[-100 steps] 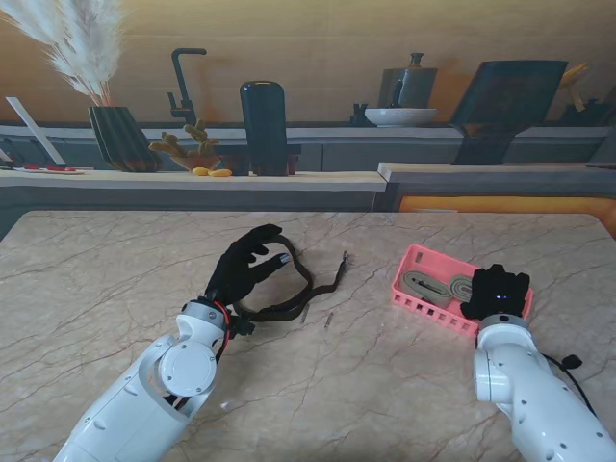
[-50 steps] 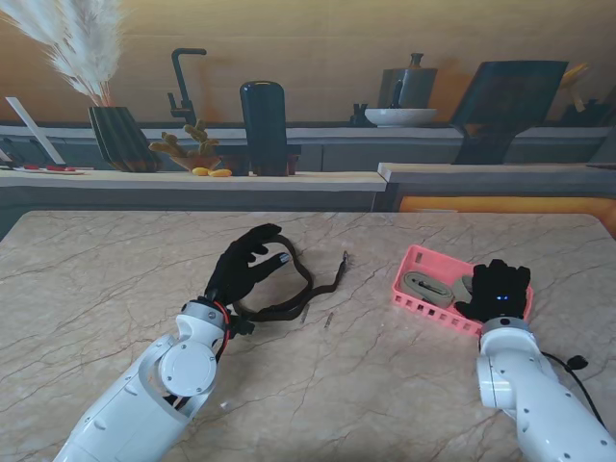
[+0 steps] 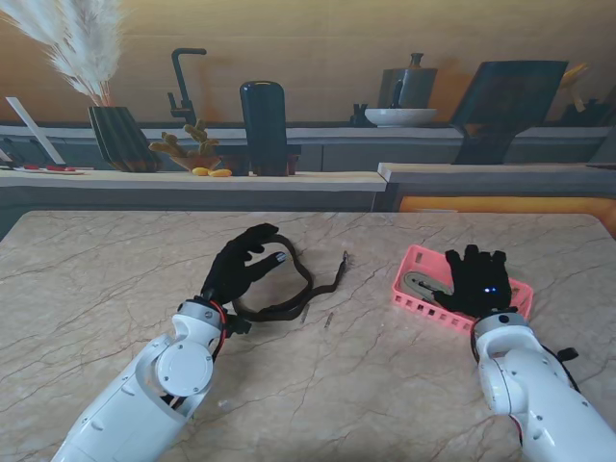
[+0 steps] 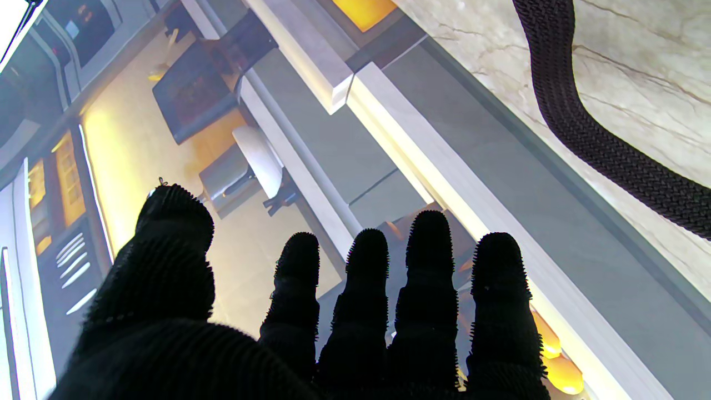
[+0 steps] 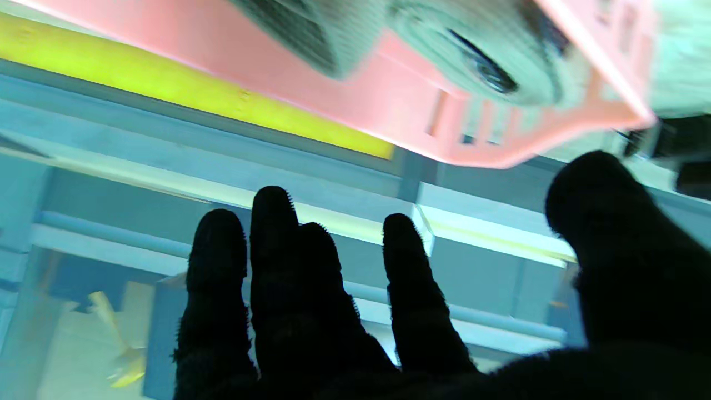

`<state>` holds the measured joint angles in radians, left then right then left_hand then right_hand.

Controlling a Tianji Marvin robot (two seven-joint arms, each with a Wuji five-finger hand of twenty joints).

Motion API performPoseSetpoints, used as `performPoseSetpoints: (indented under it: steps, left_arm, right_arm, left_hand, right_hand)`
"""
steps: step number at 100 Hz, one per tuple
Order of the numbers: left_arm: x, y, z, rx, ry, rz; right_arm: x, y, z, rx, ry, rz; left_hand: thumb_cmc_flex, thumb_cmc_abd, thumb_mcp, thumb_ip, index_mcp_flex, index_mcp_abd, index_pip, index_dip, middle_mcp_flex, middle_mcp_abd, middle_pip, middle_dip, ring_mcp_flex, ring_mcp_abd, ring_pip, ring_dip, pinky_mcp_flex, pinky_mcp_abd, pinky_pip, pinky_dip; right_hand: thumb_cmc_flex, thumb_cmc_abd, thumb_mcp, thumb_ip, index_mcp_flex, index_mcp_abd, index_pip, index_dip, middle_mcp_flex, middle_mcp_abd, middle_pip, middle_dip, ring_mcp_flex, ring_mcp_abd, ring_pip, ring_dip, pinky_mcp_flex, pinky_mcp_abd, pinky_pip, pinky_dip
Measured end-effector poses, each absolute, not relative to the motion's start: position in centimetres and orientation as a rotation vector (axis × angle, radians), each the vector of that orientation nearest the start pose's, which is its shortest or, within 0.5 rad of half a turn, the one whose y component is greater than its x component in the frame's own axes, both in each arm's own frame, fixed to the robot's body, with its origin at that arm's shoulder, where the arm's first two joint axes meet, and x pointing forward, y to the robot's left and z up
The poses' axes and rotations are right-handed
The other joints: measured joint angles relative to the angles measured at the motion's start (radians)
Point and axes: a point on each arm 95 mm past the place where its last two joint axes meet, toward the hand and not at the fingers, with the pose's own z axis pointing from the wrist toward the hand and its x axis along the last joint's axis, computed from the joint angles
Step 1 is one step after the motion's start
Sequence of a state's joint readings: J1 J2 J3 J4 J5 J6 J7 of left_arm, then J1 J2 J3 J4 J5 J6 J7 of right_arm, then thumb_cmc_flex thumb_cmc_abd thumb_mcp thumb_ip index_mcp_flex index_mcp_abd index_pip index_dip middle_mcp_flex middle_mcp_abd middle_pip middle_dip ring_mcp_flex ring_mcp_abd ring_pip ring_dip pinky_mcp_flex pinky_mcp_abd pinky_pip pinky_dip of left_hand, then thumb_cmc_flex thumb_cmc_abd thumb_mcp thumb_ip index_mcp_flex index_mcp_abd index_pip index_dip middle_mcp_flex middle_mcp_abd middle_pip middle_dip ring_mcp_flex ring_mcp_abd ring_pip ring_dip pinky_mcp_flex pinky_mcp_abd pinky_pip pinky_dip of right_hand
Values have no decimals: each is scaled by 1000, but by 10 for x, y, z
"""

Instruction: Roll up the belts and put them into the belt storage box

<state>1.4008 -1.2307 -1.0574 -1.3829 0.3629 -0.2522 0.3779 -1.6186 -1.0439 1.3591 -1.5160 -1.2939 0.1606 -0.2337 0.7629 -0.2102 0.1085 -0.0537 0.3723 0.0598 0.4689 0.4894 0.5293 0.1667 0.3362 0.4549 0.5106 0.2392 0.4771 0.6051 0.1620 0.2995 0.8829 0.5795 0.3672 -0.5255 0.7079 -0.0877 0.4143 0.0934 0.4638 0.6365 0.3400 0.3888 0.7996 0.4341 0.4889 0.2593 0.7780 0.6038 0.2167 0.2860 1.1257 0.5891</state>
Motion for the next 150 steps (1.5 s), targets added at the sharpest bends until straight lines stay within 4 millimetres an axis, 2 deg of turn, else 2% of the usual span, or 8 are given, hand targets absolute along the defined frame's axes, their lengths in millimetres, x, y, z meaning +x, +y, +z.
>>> performPoseSetpoints:
  steps: [17, 36, 60, 82, 96, 109, 127, 150]
  left_arm:
    - [432, -53, -319, -1544, 834, -2208]
    - [431, -52, -319, -1547, 840, -2206]
    - [431, -50, -319, -1551, 840, -2202]
    - [431, -49, -318, -1555, 832, -2201]
    - [432, -47, -318, -1561, 822, -2200]
    - [432, -47, -318, -1564, 819, -2201]
    - [432, -48, -318, -1574, 825, -2202]
    - [432, -48, -319, -1576, 825, -2203]
  right_arm:
    - [406, -75, -316, 950, 1363, 1257]
    - [426, -39, -310, 935, 1463, 1414]
    - [463, -1, -312, 930, 1564, 1494]
    - [497, 20, -321, 926, 1674, 1459]
    - [512, 24, -326, 889, 1757, 1425]
    - [521, 24, -334, 858, 1829, 1398]
    - [530, 22, -348, 815, 1899, 1384]
    - [540, 24, -360, 824, 1915, 1374]
  left_hand:
    - [0, 0, 0, 0, 25, 0, 0, 0, 27, 0, 0, 1, 26, 0, 0, 0, 0, 1, 0, 0]
    - [0, 0, 0, 0, 49, 0, 0, 0, 73, 0, 2, 1, 27, 3, -1, 0, 2, 4, 0, 0]
    - [0, 0, 0, 0, 70, 0, 0, 1, 84, 0, 6, 12, 47, 4, -9, 0, 6, 7, 0, 0]
    - [0, 0, 0, 0, 70, 0, 0, 11, 86, 0, 6, 18, 64, 8, 1, 0, 11, 8, 0, 0]
    - [0, 0, 0, 0, 70, 0, 0, 12, 96, 0, 8, 18, 64, 8, 2, 10, 13, 8, 0, 0]
    - [3, 0, 0, 0, 70, 0, 0, 12, 96, 0, 8, 24, 64, 9, 3, 11, 13, 8, 0, 0]
    - [5, 0, 0, 0, 71, 0, 0, 12, 118, 0, 8, 27, 65, 9, 13, 12, 13, 8, 0, 0]
    - [6, 0, 0, 0, 71, 0, 0, 12, 134, 0, 8, 27, 83, 9, 14, 13, 14, 8, 0, 0]
  right_hand:
    - [61, 0, 84, 0, -62, -205, 126, -4, 0, -50, -10, 0, 0, -48, -23, -2, 5, -34, -31, -9]
    - [97, -2, 161, 0, -74, -332, 222, -39, 43, -92, -20, -2, 3, -82, -38, -13, 28, -62, -56, -10]
    - [108, -1, 191, 0, -73, -343, 261, -53, 96, -126, -18, -2, 43, -107, -57, -14, 57, -73, -72, -10]
    - [152, -41, 254, 0, -72, -333, 283, -72, 97, -128, -24, -2, 53, -111, -60, -15, 70, -74, -88, -10]
    - [160, -63, 285, -1, -73, -338, 285, -77, 97, -137, -25, -5, 52, -121, -85, -31, 65, -74, -99, -10]
    - [161, -91, 297, -1, -87, -392, 308, -86, 96, -148, -25, -13, 52, -130, -109, -44, 62, -78, -106, -10]
    - [161, -91, 297, -1, -87, -432, 344, -87, 93, -151, -26, -13, 50, -140, -109, -52, 52, -91, -107, -10]
    - [161, -71, 296, -1, -88, -437, 380, -89, 82, -160, -19, -14, 40, -145, -100, -52, 50, -102, -107, -10]
